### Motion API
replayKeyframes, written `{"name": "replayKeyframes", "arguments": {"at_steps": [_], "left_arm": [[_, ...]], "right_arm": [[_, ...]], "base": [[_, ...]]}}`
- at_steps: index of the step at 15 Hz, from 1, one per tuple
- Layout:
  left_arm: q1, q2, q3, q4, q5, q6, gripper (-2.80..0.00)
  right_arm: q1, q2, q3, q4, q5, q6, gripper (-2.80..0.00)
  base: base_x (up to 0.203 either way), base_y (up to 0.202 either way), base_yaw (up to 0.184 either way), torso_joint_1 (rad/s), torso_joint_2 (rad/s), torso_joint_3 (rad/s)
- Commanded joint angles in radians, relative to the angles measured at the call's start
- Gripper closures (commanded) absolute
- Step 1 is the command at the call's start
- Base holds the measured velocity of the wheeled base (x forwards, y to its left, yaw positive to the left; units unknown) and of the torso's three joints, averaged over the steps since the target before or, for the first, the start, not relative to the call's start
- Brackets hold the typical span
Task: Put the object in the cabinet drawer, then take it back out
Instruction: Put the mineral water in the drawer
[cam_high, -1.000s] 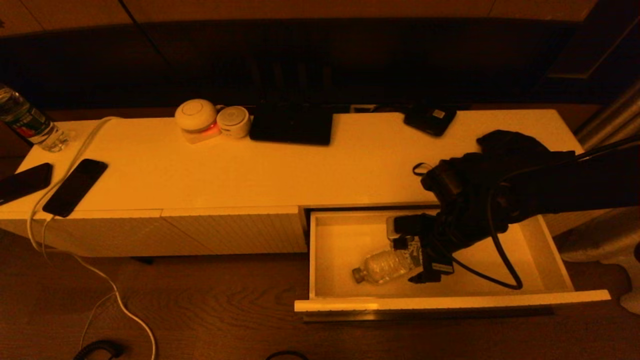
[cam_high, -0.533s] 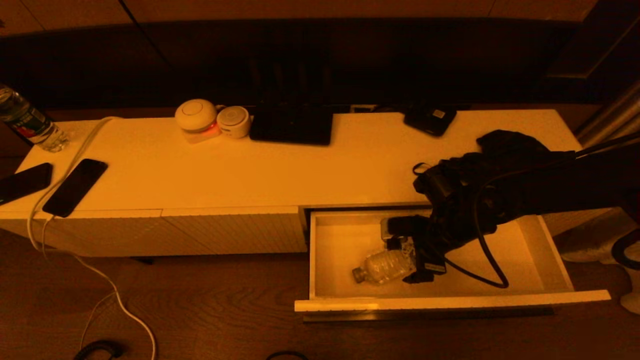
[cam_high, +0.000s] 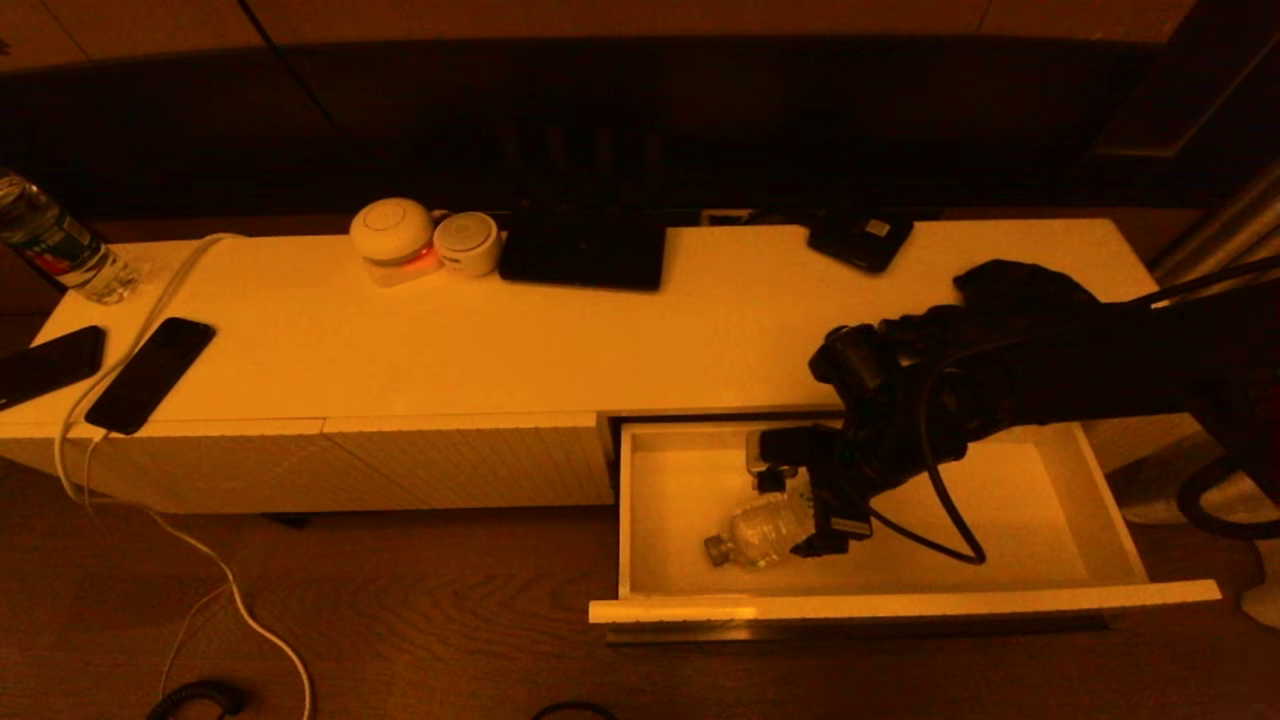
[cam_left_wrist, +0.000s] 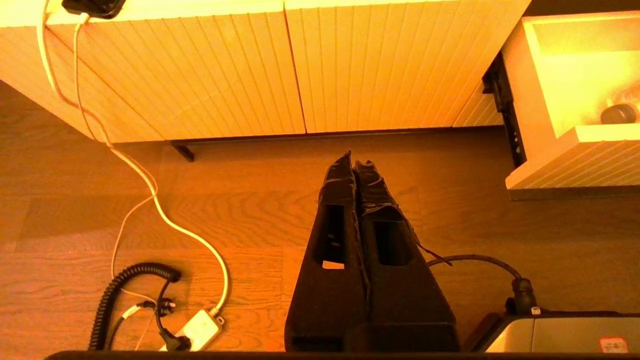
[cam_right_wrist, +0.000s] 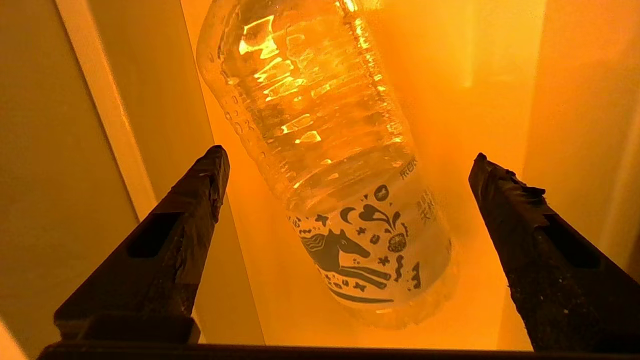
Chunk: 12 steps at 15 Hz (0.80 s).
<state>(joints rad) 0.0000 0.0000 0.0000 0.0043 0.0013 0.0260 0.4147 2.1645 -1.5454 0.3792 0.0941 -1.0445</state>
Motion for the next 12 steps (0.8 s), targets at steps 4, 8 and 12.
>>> {"name": "replayKeyframes", "arguments": {"at_steps": [4,8,12], "left_arm": [[0.0,0.0,0.0,0.0,0.0,0.0,0.0],[0.0,0.0,0.0,0.0,0.0,0.0,0.0],[0.0,0.0,0.0,0.0,0.0,0.0,0.0]], "right_arm": [[-0.001,0.035,-0.076,0.075,-0.002,-0.009,-2.8],[0.002,0.049,-0.138,0.143,-0.002,-0.009,-2.8],[0.011,0.082,-0.19,0.17,-0.001,-0.009,-2.8]], "base": [[0.0,0.0,0.0,0.0,0.0,0.0],[0.0,0.0,0.0,0.0,0.0,0.0],[0.0,0.0,0.0,0.0,0.0,0.0]]}}
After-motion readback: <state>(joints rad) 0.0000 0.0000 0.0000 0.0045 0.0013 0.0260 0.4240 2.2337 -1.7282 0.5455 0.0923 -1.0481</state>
